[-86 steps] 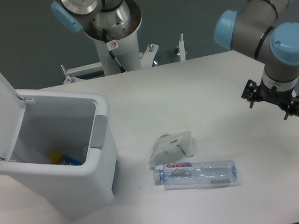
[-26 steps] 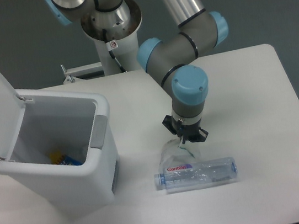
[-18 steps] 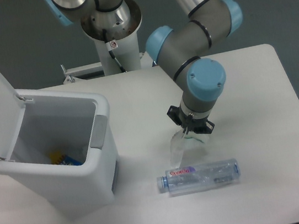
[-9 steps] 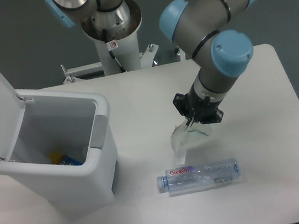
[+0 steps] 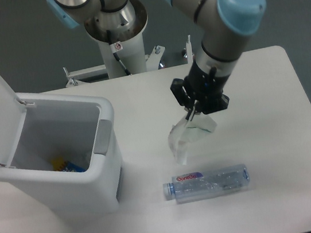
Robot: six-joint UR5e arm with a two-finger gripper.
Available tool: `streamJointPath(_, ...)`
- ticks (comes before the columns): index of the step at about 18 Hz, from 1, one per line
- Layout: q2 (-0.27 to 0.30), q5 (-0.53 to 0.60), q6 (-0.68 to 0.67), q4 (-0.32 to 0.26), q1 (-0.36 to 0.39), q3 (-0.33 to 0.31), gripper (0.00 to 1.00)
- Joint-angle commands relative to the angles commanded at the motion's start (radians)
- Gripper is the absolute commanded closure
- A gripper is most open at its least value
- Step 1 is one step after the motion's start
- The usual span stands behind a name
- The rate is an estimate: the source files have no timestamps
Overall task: Place the trash in the trash can
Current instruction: 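Carry the tissue over the trash can opening and lower it in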
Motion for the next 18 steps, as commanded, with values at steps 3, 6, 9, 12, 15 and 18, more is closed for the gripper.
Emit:
streamJointPath(3, 0.019, -0.126, -0.087, 0.006, -0.005, 0.057, 1.0)
streamJointPath(6, 0.049, -0.166, -0.146, 0.035, -0.032, 0.08, 1.0)
streamJointPath(9, 0.078, -0.166, -0.206, 0.081, -0.086, 0.08, 1.0)
streamJointPath(12, 0.094, -0.166, -0.29, 0.147, -0.13, 0.068, 1.0)
streamJointPath(15, 0.095, -0.161, -0.333, 0.192, -0.181, 0.057, 1.0)
streamJointPath(18, 0.1, -0.155, -0.33, 0.254, -0.21, 0.016, 1.0)
